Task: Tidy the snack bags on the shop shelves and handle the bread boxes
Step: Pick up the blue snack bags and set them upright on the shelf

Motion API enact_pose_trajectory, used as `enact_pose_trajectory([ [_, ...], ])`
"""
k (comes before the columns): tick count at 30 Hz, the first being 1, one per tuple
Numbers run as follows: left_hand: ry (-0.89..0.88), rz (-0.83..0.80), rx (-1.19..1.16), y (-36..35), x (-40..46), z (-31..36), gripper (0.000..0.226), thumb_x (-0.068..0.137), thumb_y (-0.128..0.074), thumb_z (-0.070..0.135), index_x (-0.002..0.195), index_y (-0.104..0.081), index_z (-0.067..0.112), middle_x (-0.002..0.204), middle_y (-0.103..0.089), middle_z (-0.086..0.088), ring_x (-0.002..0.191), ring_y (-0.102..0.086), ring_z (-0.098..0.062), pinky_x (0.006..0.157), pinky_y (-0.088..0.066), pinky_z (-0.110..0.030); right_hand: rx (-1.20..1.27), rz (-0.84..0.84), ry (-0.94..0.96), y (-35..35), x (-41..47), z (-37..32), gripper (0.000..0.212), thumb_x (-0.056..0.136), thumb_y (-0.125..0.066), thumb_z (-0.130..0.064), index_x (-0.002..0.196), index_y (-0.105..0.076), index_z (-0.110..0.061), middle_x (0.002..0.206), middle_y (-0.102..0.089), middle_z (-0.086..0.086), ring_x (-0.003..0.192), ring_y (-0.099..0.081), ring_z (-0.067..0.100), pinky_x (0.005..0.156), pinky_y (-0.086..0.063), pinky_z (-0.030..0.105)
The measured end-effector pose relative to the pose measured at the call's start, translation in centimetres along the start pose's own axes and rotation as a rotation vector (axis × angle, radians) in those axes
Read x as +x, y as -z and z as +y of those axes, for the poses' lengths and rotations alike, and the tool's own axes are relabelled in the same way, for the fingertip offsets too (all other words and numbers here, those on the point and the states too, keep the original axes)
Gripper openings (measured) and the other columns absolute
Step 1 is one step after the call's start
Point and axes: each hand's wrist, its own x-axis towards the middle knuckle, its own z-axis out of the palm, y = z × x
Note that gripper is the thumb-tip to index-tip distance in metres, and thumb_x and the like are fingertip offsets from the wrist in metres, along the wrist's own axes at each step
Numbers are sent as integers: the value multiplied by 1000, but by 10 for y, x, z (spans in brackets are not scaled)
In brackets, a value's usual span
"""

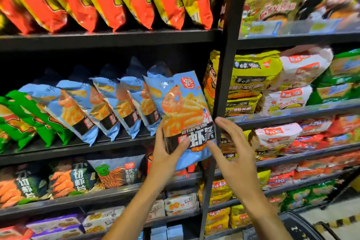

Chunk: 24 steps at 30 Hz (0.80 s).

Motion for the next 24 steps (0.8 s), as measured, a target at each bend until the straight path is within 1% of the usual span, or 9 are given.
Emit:
enact_pose_trajectory([
  [2, -59, 25, 31, 0, 11, 0, 83, 89, -74, 20, 156, -26, 30, 153, -40, 25, 135, -40, 18, 109, -35, -7, -38, 3, -6, -16, 7, -13, 52, 98, -68, -32, 147, -52, -33, 149, -49, -22, 142, -43, 1, 116, -41, 31],
  [6, -172, -93, 95, 8, 29, 6, 96, 89, -75, 27, 158, -10, 39, 156, -22, 42, 142, -26, 20, 110, -31, -7, -27, -12, -109, -53, 28, -22, 73, 96, -71, -42, 158, -33, -38, 158, -36, -24, 147, -35, -2, 119, -40, 37],
  [9, -255, -251, 166, 18, 43, 12, 91, 95, -71, 3, 159, -12, 30, 151, -21, 52, 143, -26, 19, 108, -32, -4, 55, 91, -166, -78, 45, -18, 86, 90, -78, -42, 159, -26, -40, 160, -37, -18, 147, -39, 4, 118, -42, 42],
  [11, -331, -356, 213, 28, 53, 12, 88, 97, -66, 2, 162, -11, 25, 165, -14, 33, 153, -16, 6, 123, -24, -20, 88, 214, -202, -91, 54, -14, 87, 86, -83, -45, 154, -28, -47, 156, -44, -14, 143, -45, 5, 115, -44, 42],
  [13, -405, -473, 235, 40, 66, 7, 85, 100, -63, 5, 164, -11, 24, 172, -8, 13, 159, -8, -9, 129, -18, -39, 57, 332, -254, -104, 65, -9, 90, 80, -84, -52, 151, -29, -45, 151, -50, -10, 139, -50, 8, 112, -47, 44],
  [16, -446, -577, 315, 57, 87, 2, 78, 103, -62, 17, 164, -15, 31, 172, -5, 15, 159, -4, -7, 128, -18, -47, 86, 460, -297, -122, 79, 2, 92, 78, -85, -44, 153, -32, -32, 147, -55, -5, 135, -54, 11, 108, -50, 46],
  [19, -636, -495, 530, 77, 108, 1, 65, 104, -60, 21, 161, -29, 25, 171, -14, 11, 159, -9, -12, 126, -24, -54, 96, 530, -298, -135, 87, 11, 82, 87, -83, -37, 153, -35, -31, 148, -55, -5, 136, -54, 10, 109, -50, 42],
  [22, -906, -366, 741, 93, 137, 12, 54, 101, -58, 24, 153, -46, 17, 167, -29, -1, 158, -18, -25, 123, -26, -57, 110, 522, -317, -141, 94, 17, 78, 91, -79, -35, 153, -32, -35, 150, -54, -5, 134, -55, 6, 102, -51, 21],
  [24, -972, -309, 897, 99, 156, 25, 51, 101, -56, 30, 149, -52, 15, 164, -34, -7, 157, -18, -31, 122, -29, -57, 159, 497, -327, -144, 102, 20, 80, 94, -77, -29, 157, -28, -34, 147, -52, -14, 129, -52, -12, 93, -47, 7],
])
